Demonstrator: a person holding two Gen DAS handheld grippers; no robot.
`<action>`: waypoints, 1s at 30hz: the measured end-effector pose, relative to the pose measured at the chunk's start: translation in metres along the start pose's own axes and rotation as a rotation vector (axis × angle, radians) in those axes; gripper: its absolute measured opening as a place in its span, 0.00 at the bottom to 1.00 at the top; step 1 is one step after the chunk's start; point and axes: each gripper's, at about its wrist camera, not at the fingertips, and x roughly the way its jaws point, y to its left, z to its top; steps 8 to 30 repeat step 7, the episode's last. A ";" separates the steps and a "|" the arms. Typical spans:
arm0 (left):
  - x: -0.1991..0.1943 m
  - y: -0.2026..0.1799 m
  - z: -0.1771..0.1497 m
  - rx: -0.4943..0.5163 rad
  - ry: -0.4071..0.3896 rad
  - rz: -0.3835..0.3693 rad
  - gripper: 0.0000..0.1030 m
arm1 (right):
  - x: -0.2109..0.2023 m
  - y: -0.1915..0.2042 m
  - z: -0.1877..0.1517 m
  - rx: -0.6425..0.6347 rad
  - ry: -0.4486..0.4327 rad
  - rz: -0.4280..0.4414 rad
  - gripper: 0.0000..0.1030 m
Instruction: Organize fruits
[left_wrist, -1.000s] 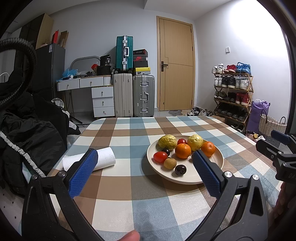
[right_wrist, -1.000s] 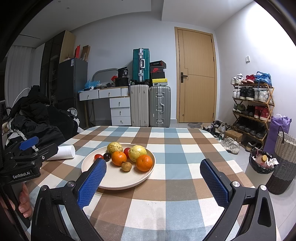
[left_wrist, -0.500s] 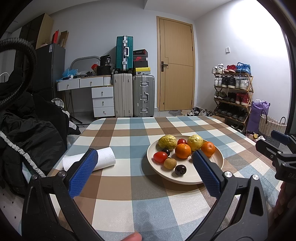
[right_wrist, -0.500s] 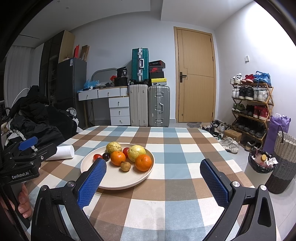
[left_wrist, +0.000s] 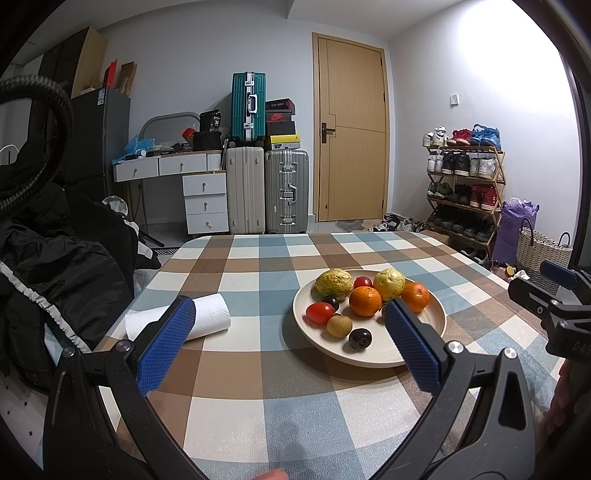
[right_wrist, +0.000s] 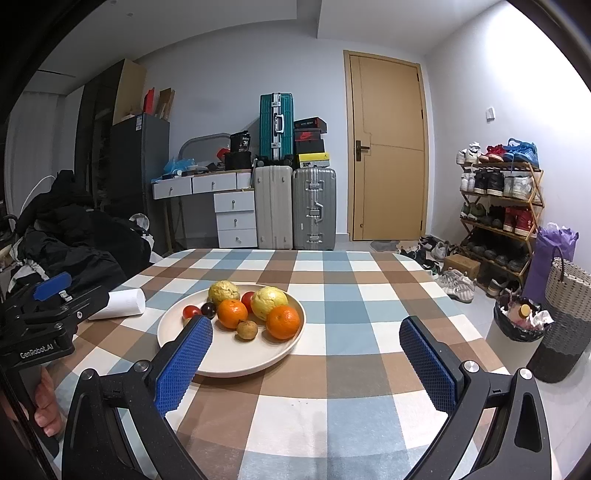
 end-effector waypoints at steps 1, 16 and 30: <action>0.001 0.000 0.000 0.000 0.001 -0.001 0.99 | 0.000 -0.001 0.000 0.001 0.002 -0.001 1.00; -0.001 0.000 0.000 -0.002 0.000 0.004 0.99 | -0.002 0.000 0.001 -0.001 0.000 -0.005 1.00; -0.001 0.000 0.000 -0.002 0.000 0.004 0.99 | -0.002 0.000 0.001 -0.001 0.000 -0.005 1.00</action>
